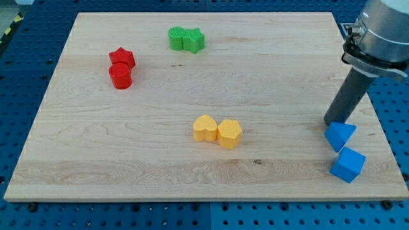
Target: Place green circle at the center of the board
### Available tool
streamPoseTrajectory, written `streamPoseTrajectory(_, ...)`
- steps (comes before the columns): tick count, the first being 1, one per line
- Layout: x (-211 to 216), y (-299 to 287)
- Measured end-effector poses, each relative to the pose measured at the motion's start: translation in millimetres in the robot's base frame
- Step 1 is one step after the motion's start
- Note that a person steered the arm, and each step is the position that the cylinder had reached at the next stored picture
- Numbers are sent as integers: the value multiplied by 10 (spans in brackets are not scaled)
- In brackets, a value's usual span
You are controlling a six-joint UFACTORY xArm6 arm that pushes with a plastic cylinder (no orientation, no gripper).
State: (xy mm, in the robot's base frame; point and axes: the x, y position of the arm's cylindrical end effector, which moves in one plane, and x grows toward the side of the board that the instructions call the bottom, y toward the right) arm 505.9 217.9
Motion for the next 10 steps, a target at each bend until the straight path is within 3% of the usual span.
streamPoseTrajectory(3,131,79)
streamPoseTrajectory(6,-756,16)
streamPoseTrajectory(7,-784,-124)
streamPoseTrajectory(9,-859,-1215)
streamPoseTrajectory(10,-1163,-2093)
